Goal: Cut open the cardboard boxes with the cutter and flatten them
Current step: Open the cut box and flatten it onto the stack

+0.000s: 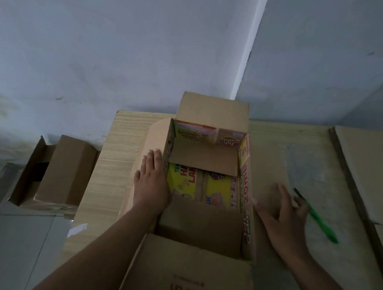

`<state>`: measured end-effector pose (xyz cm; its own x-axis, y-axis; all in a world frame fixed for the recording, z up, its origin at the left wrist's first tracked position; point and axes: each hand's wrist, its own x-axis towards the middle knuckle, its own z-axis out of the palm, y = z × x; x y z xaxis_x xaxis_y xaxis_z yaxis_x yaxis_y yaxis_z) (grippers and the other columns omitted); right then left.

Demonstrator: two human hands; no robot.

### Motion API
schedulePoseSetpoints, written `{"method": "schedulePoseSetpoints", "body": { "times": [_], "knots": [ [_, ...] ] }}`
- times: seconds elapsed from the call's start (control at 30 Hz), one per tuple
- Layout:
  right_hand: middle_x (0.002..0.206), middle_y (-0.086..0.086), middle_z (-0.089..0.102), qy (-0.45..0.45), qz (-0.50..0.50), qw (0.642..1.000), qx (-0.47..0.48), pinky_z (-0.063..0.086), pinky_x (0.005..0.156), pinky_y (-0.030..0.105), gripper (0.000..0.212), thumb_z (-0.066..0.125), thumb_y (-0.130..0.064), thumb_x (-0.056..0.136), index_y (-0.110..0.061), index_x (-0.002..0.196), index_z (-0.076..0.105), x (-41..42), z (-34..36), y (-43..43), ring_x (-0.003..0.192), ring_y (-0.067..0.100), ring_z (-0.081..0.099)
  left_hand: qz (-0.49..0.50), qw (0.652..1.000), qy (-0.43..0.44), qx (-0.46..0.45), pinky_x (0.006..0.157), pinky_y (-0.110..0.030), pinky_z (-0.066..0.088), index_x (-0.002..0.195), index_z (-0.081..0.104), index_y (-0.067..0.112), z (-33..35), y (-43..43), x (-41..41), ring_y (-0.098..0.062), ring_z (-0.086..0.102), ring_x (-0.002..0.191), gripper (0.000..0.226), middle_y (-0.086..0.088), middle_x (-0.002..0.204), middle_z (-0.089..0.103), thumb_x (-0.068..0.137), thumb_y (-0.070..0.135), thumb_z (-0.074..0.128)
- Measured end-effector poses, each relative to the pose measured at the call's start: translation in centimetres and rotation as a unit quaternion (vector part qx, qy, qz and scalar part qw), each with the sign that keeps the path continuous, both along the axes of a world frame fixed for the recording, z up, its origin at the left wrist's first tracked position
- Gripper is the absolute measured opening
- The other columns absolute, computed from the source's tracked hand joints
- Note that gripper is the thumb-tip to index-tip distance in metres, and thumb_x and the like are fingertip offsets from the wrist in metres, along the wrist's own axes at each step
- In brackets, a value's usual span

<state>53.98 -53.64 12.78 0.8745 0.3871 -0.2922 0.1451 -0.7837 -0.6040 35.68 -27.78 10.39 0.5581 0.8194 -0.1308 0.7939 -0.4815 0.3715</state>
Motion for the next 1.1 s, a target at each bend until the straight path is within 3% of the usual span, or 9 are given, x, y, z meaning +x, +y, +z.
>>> {"method": "schedulePoseSetpoints", "body": {
  "times": [0.1, 0.2, 0.33, 0.43, 0.53, 0.7, 0.9, 1.03, 1.1],
  "knots": [
    [0.143, 0.009, 0.049, 0.101, -0.103, 0.989, 0.033, 0.05, 0.099, 0.048, 0.109, 0.078, -0.072, 0.065, -0.032, 0.151, 0.025, -0.3, 1.8, -1.7, 0.118, 0.032, 0.058, 0.003, 1.0, -0.006, 0.005, 0.126, -0.053, 0.019, 0.164, -0.001, 0.013, 0.4, -0.1, 0.0, -0.032, 0.006, 0.159, 0.092, -0.012, 0.172, 0.006, 0.098, 0.037, 0.06],
    [0.107, -0.005, 0.07, 0.172, -0.13, 0.973, 0.08, 0.054, 0.091, 0.043, 0.075, 0.086, -0.057, 0.064, -0.024, 0.125, 0.059, 0.3, 3.4, -3.2, 0.093, 0.021, 0.068, -0.012, 0.994, -0.098, 0.038, 0.118, -0.052, 0.037, 0.155, 0.033, 0.012, 0.9, 0.0, -0.4, -0.033, 0.036, 0.147, 0.059, -0.012, 0.159, 0.037, 0.1, 0.022, 0.053],
    [0.121, 0.006, 0.071, 0.217, -0.155, 0.951, 0.154, 0.057, 0.086, 0.04, 0.071, 0.086, -0.037, 0.073, -0.017, 0.136, 0.06, 0.8, 4.2, -5.8, 0.097, 0.027, 0.072, -0.113, 0.972, -0.205, 0.039, 0.107, -0.054, 0.048, 0.133, 0.063, 0.012, 1.2, -0.6, -1.7, -0.028, 0.052, 0.132, 0.043, -0.007, 0.141, 0.057, 0.095, 0.028, 0.05],
    [0.112, 0.012, 0.074, 0.288, -0.134, 0.919, 0.234, 0.057, 0.083, 0.043, 0.043, 0.071, -0.016, 0.087, -0.018, 0.129, 0.063, -0.4, 5.3, -6.7, 0.094, 0.032, 0.073, -0.15, 0.965, -0.215, 0.012, 0.118, -0.054, 0.037, 0.138, 0.061, 0.014, 0.6, -1.6, -3.7, -0.028, 0.039, 0.147, 0.057, -0.005, 0.154, 0.048, 0.09, 0.043, 0.049],
    [0.115, 0.009, 0.074, 0.245, -0.096, 0.926, 0.27, 0.052, 0.089, 0.047, 0.039, 0.059, -0.007, 0.094, -0.024, 0.129, 0.064, -1.6, 6.7, -5.8, 0.1, 0.032, 0.07, -0.202, 0.962, -0.168, -0.067, 0.128, -0.045, 0.014, 0.149, 0.051, 0.017, 0.2, -1.9, -5.7, -0.017, 0.004, 0.16, 0.073, 0.001, 0.171, 0.019, 0.089, 0.059, 0.053],
    [0.101, 0.008, 0.076, 0.2, -0.08, 0.925, 0.313, 0.051, 0.065, 0.03, 0.03, 0.052, -0.002, 0.098, -0.015, 0.119, 0.069, -2.2, 11.3, -1.1, 0.078, 0.021, 0.068, -0.246, 0.953, -0.129, -0.119, 0.129, -0.041, 0.005, 0.16, 0.033, 0.026, 1.0, -0.2, -7.1, -0.014, -0.016, 0.157, 0.088, 0.008, 0.172, -0.006, 0.085, 0.07, 0.048],
    [0.092, 0.004, 0.075, 0.187, -0.022, 0.916, 0.356, 0.055, 0.055, 0.028, 0.029, 0.048, -0.003, 0.1, -0.016, 0.115, 0.069, -3.0, 18.2, 3.4, 0.075, 0.018, 0.07, -0.237, 0.936, -0.039, -0.259, 0.121, -0.025, 0.018, 0.165, 0.015, 0.031, 3.0, 0.2, -5.4, -0.013, 0.012, 0.154, 0.082, 0.011, 0.168, -0.02, 0.099, 0.061, 0.054],
    [0.101, 0.005, 0.076, 0.145, 0.025, 0.934, 0.325, 0.055, 0.071, 0.037, 0.03, 0.052, -0.009, 0.099, -0.024, 0.116, 0.072, -5.1, 20.2, 6.3, 0.089, 0.026, 0.07, -0.209, 0.918, -0.02, -0.337, 0.128, -0.047, 0.01, 0.164, 0.021, 0.031, 2.6, -2.2, -4.0, -0.025, -0.001, 0.159, 0.068, 0.003, 0.173, -0.001, 0.105, 0.062, 0.036],
    [0.093, 0.003, 0.077, 0.148, 0.062, 0.94, 0.3, 0.055, 0.071, 0.036, 0.024, 0.052, -0.011, 0.1, -0.023, 0.107, 0.072, -6.8, 20.4, 7.8, 0.082, 0.023, 0.071, -0.14, 0.89, -0.054, -0.431, 0.124, -0.044, 0.023, 0.159, 0.034, 0.022, 2.8, -2.5, -4.2, -0.027, 0.03, 0.152, 0.07, -0.005, 0.168, 0.028, 0.103, 0.064, 0.035]
  ]
}}
